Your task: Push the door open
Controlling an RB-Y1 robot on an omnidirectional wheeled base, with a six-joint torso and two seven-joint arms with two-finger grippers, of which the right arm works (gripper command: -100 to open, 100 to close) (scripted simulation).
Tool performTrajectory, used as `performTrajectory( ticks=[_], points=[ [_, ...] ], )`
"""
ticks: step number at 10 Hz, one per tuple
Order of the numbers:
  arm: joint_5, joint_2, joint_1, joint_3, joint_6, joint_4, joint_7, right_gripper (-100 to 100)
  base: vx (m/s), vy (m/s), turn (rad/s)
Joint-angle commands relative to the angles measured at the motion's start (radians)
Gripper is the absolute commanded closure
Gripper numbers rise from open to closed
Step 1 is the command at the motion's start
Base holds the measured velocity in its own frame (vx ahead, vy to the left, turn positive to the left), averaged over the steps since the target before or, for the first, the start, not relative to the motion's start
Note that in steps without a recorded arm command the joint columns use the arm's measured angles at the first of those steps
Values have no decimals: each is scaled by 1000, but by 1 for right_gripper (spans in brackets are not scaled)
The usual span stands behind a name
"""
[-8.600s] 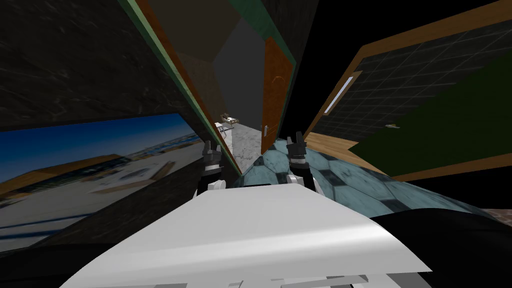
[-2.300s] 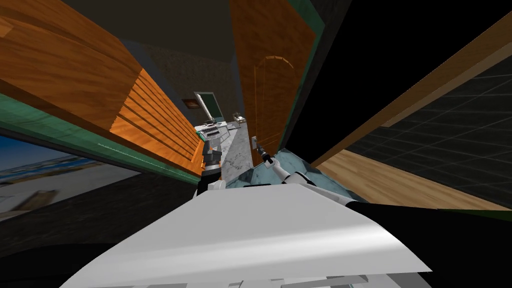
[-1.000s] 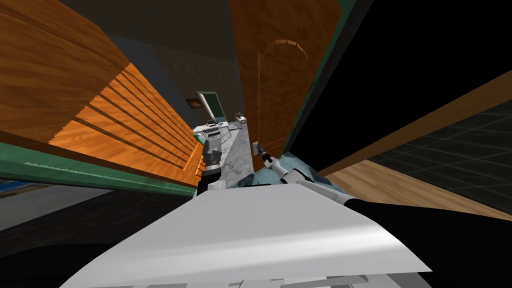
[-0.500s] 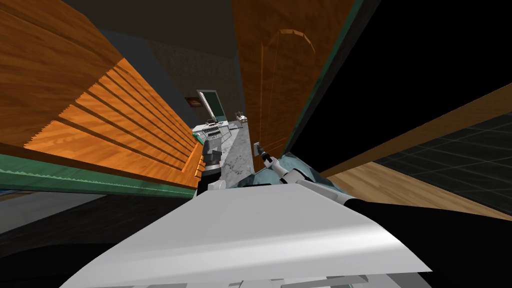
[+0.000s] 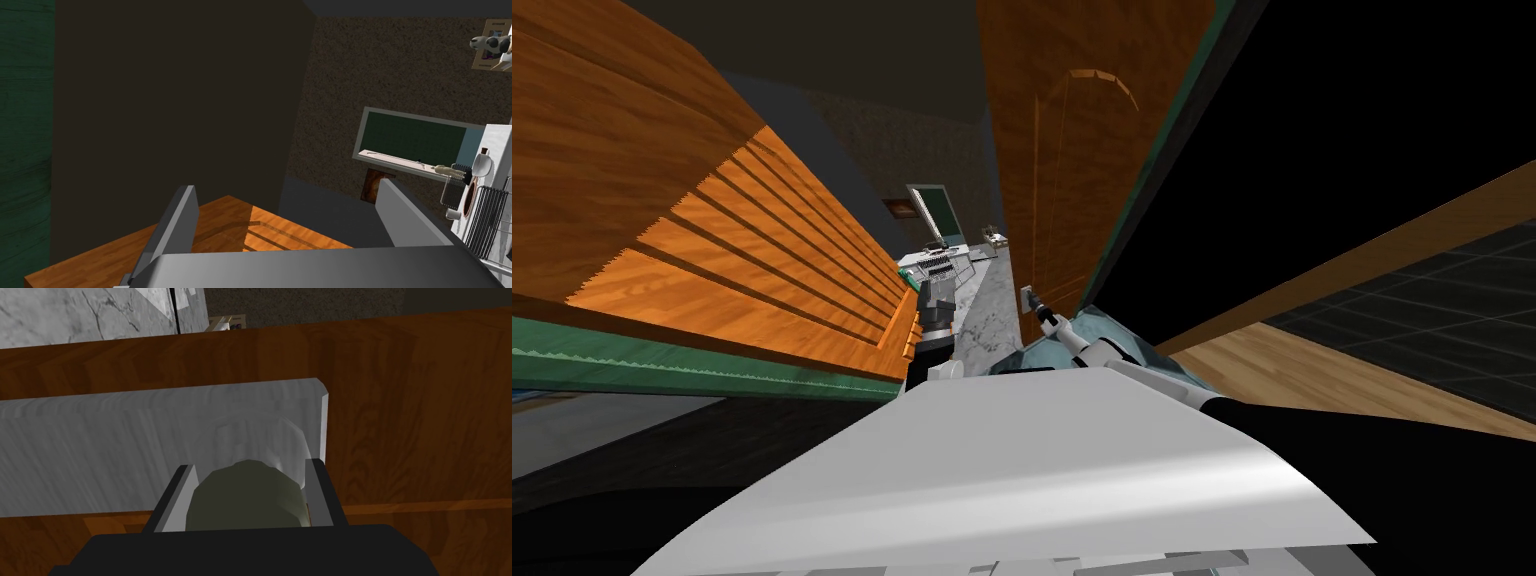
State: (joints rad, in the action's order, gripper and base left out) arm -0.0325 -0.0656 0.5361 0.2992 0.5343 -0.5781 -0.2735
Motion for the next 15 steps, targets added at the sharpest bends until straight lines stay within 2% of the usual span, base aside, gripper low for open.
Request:
performTrajectory(
  ticks=[1, 5, 8, 9, 13, 14, 15],
  points=[
    [5, -6, 5, -16, 2, -8, 9, 100, 161, 106, -45],
    [17, -20, 2, -57, -1, -3, 29, 100, 168, 131, -34],
    [17, -20, 2, -57, -1, -3, 29, 100, 53, 68, -15],
    [24, -27, 1, -78, -3, -1, 40, 100, 77, 89, -46],
    [36, -39, -2, -116, -6, 3, 59, 100, 132, 145, -67],
    [36, -39, -7, -116, -6, -28, 59, 100, 92, 89, -18],
    [36, -39, -2, -116, -6, -32, 59, 100, 37, 28, 2]
  ],
)
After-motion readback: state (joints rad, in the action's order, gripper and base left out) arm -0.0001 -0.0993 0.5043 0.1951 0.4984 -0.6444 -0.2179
